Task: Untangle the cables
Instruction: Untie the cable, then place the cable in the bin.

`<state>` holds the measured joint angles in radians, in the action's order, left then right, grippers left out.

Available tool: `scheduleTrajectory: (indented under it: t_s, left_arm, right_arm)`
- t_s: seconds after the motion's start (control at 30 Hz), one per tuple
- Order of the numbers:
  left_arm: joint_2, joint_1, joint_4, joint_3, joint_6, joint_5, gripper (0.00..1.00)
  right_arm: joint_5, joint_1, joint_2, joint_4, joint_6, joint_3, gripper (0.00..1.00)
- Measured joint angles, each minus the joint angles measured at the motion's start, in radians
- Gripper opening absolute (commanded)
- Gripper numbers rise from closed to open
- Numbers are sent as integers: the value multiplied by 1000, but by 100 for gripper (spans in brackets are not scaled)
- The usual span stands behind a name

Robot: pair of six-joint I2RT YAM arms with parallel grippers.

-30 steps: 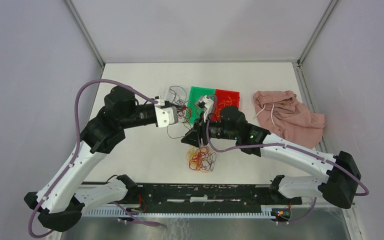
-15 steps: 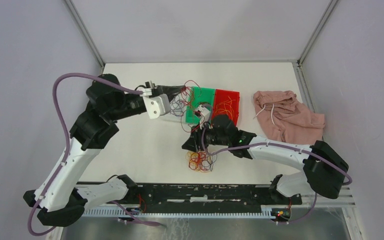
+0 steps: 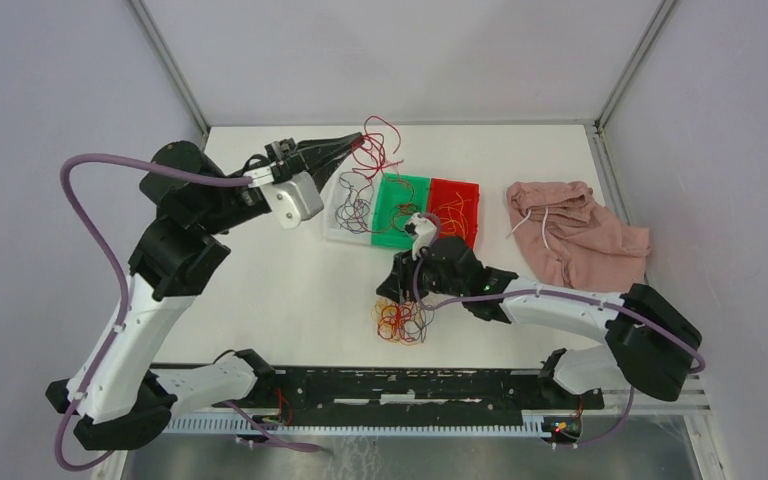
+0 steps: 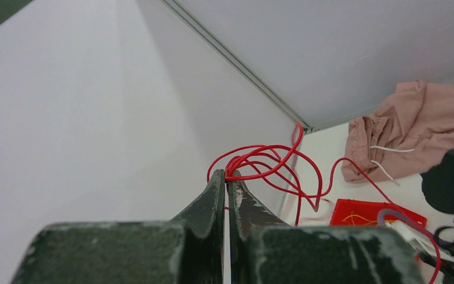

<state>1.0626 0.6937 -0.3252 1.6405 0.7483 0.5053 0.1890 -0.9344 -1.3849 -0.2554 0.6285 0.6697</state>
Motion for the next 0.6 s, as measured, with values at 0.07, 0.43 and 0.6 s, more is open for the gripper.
scheduleTrajectory:
  t_s: [0.07,0.43,0.6]
  left_arm:
    - [0,0,12,-37,0,-5,3]
    - [50,0,107,-272,-3,-64,3]
    - [102,0,194,-362,-31,-125,3]
  right_arm:
    - [-33,22,46,29,2,-5,55]
    - [-212,248,301,240,-2,2,56]
    - [-307,272,307,367,-14,48,54]
